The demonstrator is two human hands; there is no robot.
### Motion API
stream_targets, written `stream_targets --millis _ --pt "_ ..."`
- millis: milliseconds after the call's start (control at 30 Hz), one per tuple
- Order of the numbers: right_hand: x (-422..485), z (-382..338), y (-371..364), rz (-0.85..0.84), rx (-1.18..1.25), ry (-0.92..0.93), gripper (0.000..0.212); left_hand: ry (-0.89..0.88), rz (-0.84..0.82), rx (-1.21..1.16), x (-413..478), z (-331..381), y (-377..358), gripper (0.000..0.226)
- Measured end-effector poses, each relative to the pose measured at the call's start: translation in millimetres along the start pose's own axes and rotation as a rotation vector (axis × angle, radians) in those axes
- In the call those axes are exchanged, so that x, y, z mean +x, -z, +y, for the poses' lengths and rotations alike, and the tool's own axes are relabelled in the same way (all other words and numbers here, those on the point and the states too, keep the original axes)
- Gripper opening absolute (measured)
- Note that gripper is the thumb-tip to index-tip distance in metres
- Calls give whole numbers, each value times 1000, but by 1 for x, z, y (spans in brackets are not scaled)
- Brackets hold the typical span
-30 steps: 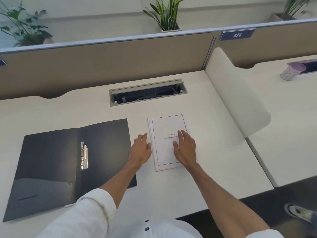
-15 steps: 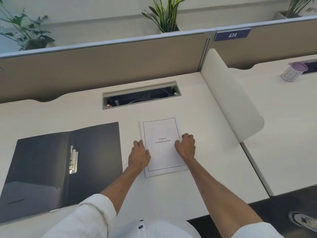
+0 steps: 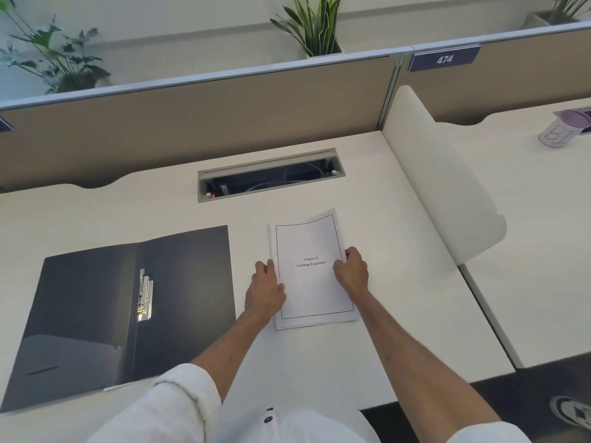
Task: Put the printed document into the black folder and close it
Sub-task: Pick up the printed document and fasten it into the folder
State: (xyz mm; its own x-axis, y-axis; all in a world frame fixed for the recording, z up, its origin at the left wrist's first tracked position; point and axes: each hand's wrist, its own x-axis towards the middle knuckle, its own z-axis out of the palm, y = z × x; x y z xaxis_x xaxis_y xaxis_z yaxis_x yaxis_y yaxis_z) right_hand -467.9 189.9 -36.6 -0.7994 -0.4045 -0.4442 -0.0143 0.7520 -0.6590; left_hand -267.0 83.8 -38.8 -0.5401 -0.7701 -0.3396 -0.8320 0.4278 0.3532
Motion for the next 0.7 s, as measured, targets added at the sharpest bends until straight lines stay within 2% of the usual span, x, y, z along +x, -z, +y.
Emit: stream_targets --millis 100,233,333,533,700 --pt "-5 -3 3 14 -32 16 32 -26 -6 -10 1 -4 1 61" --pt "-15 -8 7 74 -16 64 25 -49 -40 -70 3 -12 7 46" --pt "-26 -12 11 118 28 98 18 -63 -51 -145 4 -22 11 53" --pt "-51 -29 9 145 214 104 13 57 -60 -514 5 -39 37 68" --pt "-74 -51 -22 65 308 127 12 119 49 -625 0 -82 57 53"
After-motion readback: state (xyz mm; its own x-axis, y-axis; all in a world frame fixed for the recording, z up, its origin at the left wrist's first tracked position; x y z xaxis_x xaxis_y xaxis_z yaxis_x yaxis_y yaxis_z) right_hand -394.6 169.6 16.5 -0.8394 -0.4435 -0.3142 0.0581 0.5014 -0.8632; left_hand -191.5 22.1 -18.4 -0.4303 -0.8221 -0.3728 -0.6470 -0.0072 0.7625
